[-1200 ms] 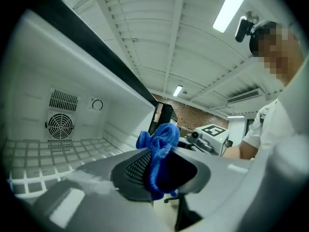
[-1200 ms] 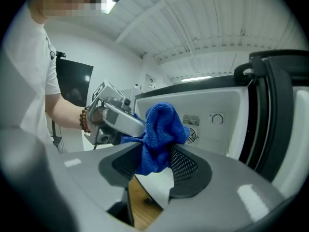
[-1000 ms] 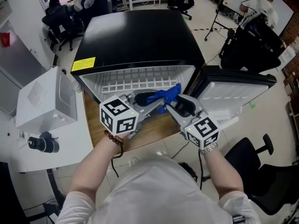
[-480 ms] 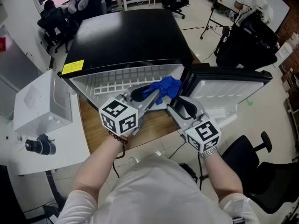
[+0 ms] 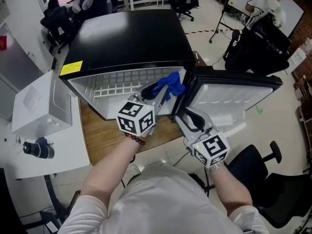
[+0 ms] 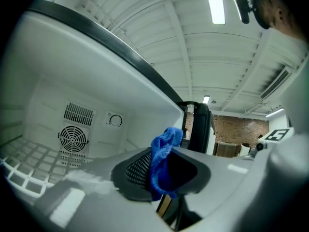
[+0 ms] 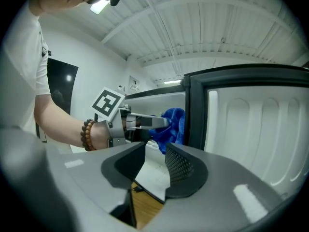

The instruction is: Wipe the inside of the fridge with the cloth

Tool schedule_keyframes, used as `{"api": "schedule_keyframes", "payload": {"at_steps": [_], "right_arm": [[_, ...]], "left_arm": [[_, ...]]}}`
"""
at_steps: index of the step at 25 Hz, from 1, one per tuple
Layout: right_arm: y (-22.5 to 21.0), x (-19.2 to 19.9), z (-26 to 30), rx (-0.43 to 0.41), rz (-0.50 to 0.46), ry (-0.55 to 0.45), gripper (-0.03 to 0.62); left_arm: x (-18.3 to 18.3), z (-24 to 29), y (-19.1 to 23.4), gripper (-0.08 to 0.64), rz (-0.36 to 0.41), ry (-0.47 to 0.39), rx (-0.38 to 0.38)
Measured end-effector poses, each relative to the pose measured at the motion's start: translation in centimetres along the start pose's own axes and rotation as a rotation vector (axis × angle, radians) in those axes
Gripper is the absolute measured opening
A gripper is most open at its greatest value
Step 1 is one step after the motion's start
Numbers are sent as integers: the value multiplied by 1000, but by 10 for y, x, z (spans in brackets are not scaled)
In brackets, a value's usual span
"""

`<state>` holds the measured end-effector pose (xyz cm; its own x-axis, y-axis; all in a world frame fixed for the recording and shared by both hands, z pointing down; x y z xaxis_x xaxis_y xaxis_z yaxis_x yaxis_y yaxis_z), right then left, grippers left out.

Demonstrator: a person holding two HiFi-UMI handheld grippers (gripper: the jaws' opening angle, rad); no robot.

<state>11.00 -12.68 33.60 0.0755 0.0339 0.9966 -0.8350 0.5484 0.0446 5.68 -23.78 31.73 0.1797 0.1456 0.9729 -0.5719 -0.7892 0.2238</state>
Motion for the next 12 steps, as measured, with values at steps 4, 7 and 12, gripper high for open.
{"api": "schedule_keyframes", "payload": {"at_steps": [4, 7, 12], "right_arm": [[3, 2, -3, 4, 6, -6, 94], [3, 4, -6, 1, 4, -7, 81], [-5, 4, -9, 27, 15, -17, 66]], "left_arm": [[3, 15, -1, 92, 16, -7, -40], [3, 23, 2, 92, 26, -10, -73], [3, 32, 8, 91, 35, -28, -122]]}}
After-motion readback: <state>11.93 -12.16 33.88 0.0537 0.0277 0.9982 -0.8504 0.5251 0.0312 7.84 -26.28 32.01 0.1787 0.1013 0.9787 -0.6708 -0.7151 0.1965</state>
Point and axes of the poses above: the fingertips, and each gripper's own axes: z forward along the fingers, y to its left, x out of its underside, the point moved 2 cm from there along -z, backward along the fingers, and after that the axes turned 5 degrees about -y, right-handed, at the moved point
